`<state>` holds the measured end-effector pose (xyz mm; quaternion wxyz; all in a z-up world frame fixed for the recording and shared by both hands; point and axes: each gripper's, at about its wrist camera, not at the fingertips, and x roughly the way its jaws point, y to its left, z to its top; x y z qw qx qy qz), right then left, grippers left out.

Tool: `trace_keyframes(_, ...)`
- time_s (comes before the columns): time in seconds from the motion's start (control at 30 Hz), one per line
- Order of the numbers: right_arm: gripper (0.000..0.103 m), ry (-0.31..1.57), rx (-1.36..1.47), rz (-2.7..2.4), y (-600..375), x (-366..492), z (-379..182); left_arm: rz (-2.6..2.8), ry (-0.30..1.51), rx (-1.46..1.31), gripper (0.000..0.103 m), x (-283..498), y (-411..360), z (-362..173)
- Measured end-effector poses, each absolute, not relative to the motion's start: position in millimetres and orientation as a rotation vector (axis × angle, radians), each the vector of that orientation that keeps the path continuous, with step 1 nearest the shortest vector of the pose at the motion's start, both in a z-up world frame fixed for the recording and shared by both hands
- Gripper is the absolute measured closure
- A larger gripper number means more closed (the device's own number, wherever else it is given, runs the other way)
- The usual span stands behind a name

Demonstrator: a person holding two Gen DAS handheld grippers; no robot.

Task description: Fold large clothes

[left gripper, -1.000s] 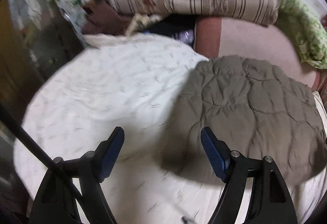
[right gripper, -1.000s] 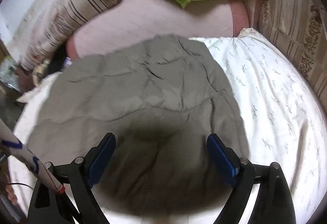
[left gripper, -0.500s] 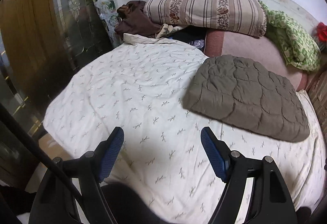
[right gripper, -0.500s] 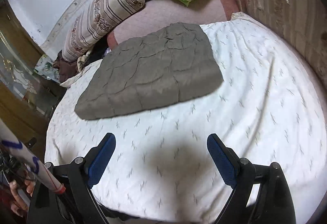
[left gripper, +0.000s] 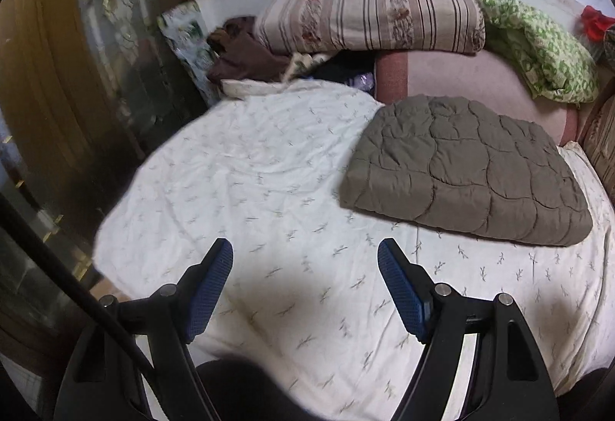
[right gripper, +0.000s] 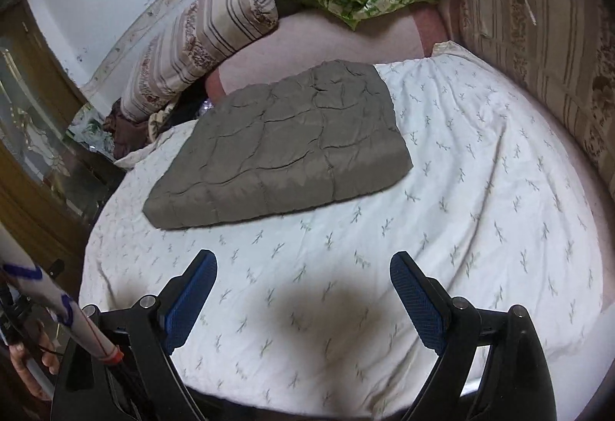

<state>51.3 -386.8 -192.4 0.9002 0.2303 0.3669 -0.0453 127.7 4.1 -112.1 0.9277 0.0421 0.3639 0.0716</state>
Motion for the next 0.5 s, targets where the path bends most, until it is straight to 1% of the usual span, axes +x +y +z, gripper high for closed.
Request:
trace_keyframes(0.1,0.008,0.757,0.552,-0.155,-412.8,82.7,-205.6,0.090,0.782,0.010,0.026,176.7,6.8,-133.7)
trace_keyframes(0.2,0.006,0.730,0.662,-0.226,-448.0,114.6,-220.6,0.003,0.849,-0.118,0.026,245.4,18.6,-166.7)
trace_keyframes(0.3,0.006,0.741,0.746,-0.252,-477.6,150.8,-238.8,-0.089,0.903,-0.252,0.026,302.4,32.0,-197.5)
trace_keyframes(0.5,0.006,0.762,0.771,-0.239,-515.0,211.9,-261.5,-0.299,0.981,-0.341,0.026,379.3,12.6,-224.8)
